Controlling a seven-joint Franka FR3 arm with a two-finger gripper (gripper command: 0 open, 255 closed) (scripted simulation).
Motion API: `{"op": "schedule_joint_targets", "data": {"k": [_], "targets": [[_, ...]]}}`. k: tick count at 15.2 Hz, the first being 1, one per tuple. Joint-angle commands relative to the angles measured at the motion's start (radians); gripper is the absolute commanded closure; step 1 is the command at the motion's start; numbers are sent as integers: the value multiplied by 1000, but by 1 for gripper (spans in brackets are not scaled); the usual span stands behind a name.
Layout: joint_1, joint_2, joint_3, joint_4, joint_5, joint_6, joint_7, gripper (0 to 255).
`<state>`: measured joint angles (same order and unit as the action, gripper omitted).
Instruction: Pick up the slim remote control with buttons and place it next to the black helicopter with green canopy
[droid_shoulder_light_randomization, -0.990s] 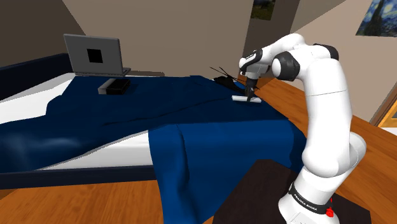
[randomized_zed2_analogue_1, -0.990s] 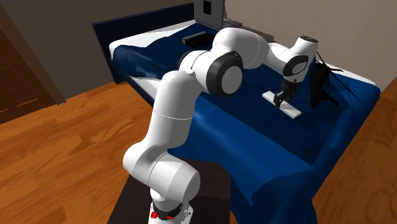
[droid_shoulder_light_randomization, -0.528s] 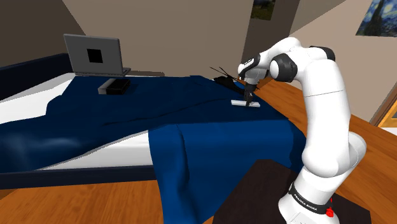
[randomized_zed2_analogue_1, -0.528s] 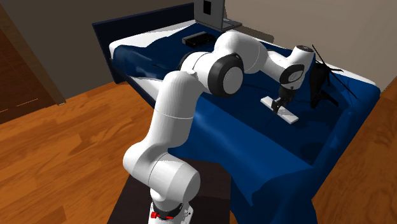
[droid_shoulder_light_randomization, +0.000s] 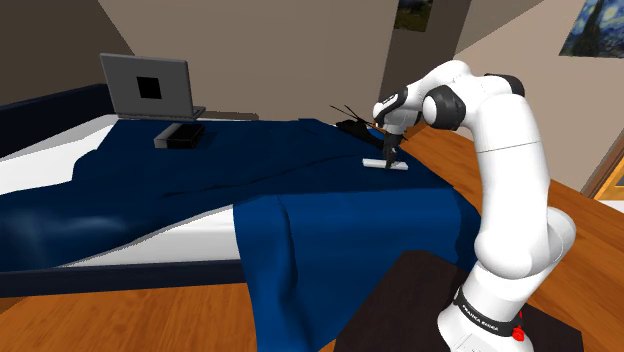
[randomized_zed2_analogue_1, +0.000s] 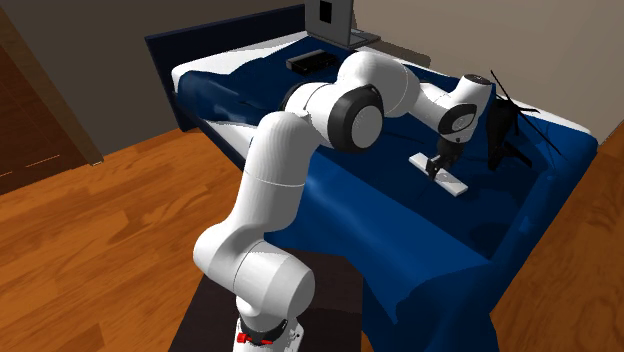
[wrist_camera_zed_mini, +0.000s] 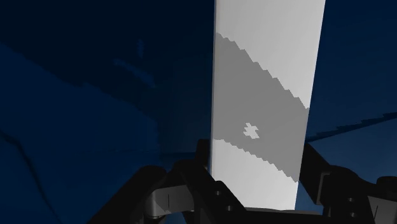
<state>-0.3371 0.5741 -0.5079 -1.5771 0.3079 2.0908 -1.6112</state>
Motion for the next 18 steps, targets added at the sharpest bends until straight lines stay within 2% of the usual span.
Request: {"op": "schedule_joint_targets", "data": {"k": [1, 6, 10, 18], "targets": [[0, 0, 0, 0, 0, 0, 0, 0], [0, 0, 0, 0, 0, 0, 0, 0], [8, -51, -19, 53, -30, -99, 19, 0], [8, -51, -19, 53, -30, -99, 19, 0]]}}
